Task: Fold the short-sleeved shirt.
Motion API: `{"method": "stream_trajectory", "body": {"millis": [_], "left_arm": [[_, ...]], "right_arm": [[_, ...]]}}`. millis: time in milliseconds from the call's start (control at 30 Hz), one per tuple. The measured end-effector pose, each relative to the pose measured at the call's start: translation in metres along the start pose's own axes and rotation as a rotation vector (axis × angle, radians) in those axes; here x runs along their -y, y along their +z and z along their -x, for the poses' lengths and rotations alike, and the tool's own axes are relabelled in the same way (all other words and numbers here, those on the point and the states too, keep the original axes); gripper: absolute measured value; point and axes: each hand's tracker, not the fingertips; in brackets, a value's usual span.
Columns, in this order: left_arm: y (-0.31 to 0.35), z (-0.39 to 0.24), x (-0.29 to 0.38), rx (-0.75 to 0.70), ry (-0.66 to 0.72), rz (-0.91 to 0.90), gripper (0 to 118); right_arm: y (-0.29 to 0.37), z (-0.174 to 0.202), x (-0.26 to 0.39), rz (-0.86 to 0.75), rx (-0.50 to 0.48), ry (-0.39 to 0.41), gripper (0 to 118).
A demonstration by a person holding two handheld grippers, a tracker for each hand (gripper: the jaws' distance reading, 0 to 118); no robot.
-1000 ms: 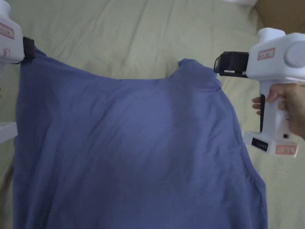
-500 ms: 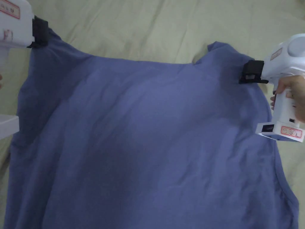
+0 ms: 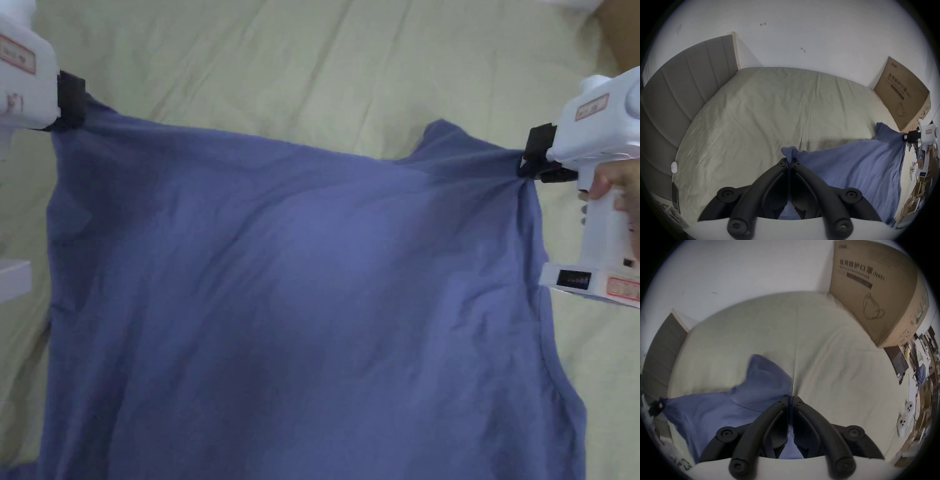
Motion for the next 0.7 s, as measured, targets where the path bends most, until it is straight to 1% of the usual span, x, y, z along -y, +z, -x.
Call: {"method": "stream_trajectory", "body": {"millis": [167,233,300,367,500,633,700], "left_arm": [[0.070,0.011,-0.004,0.034,0.012,-0.073,1],[0.096,0.016,-0.008,0.059,0.009,-0.085,1],[0.123,0.016,-0.014,0.058,0.005,-0.113,1],[0.148,0.017,-0.022,0.062,0.007,-0.158,1],[0.203,0.018,-0.047,0.109,0.043,-0.250,1],[0.254,0.014,-0.079,0.067,0.025,-0.362,1],[0.271,0.011,-0.098,0.053,0.037,-0.393,1]], "right_arm": [[0.113,-0.007,0.019,-0.053,-0.054,0.101,4],[0.159,-0.008,0.028,-0.086,-0.037,0.136,4],[0.200,-0.011,0.032,-0.123,-0.040,0.150,4],[0.238,-0.012,0.031,-0.172,-0.032,0.147,4],[0.308,-0.004,0.019,-0.318,-0.003,0.113,4],[0.365,0.009,-0.004,-0.423,0.039,0.108,4],[0.386,0.017,-0.021,-0.450,0.046,0.098,4]]}}
